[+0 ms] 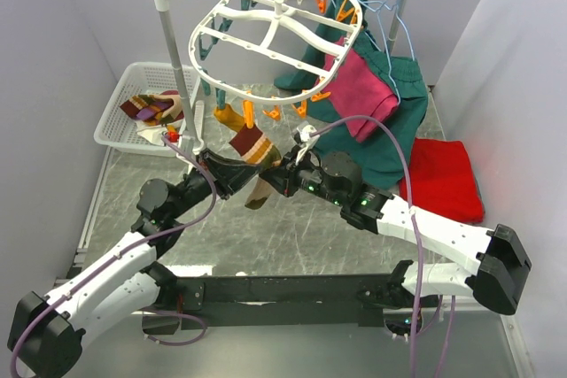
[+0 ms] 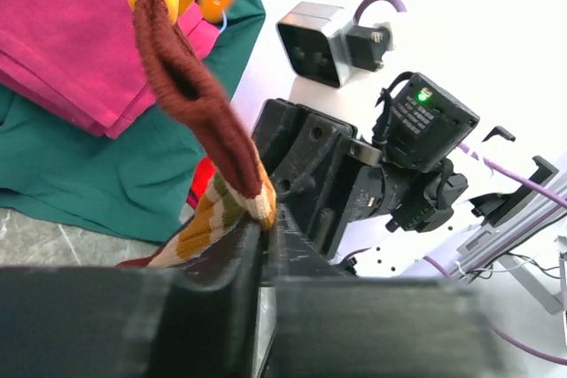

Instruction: Remove the socks clipped to the hanger

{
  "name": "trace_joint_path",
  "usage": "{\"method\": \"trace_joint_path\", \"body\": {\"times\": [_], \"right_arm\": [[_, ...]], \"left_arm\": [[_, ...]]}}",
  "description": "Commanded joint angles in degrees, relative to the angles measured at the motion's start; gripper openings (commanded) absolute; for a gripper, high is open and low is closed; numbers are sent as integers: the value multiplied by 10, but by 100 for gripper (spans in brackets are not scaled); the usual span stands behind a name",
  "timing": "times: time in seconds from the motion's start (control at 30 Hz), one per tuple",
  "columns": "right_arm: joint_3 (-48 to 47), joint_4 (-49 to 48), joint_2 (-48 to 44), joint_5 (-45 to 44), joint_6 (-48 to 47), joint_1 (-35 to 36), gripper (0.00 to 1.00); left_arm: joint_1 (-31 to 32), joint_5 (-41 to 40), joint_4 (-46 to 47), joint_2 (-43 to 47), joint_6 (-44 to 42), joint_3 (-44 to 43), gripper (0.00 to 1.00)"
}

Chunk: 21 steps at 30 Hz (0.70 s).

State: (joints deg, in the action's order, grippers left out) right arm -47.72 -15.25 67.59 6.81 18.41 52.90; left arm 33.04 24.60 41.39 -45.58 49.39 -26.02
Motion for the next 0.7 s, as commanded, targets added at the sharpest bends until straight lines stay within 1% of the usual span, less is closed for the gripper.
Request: {"method": "trace_joint_path", "body": {"times": [0.0,0.03,0.07,0.1,0.13,0.2,0.23,0.33,0.4,0.5,0.53,0.6,0.63,0.67], "right_arm": [[-5,-41,-3,4,7,9,10],[-4,-33,-6,5,7,10,7],[-4,-30,-9,7,7,10,7],[-2,-26,-13,8,5,11,6],[-1,-21,-17,8,3,11,6],[1,-14,-20,15,-1,11,6],[1,-8,-24,18,-3,10,5],[0,-1,-28,29,-6,10,4],[1,0,-31,42,-6,11,4],[-2,4,-33,49,-5,11,4],[-2,4,-34,52,-4,10,4],[0,7,-40,53,-6,10,3],[-1,8,-41,52,-5,11,3],[1,10,-43,51,-6,11,3]], "left_arm": [[2,-11,-57,19,-11,-46,29],[1,-31,-80,23,-30,-65,39],[2,-46,-129,28,-40,-75,57],[1,-60,-147,37,-51,-85,61],[1,-80,-165,43,-74,-104,68],[1,-103,-198,55,-95,-123,74],[2,-119,-204,59,-111,-139,79],[2,-158,-209,57,-139,-165,84],[2,-168,-226,35,-150,-186,83],[2,-170,-249,-8,-163,-232,77],[2,-172,-268,-19,-159,-252,73],[2,-172,-279,-48,-151,-269,69],[1,-173,-283,-56,-145,-280,64],[2,-172,-285,-62,-141,-285,63]]}}
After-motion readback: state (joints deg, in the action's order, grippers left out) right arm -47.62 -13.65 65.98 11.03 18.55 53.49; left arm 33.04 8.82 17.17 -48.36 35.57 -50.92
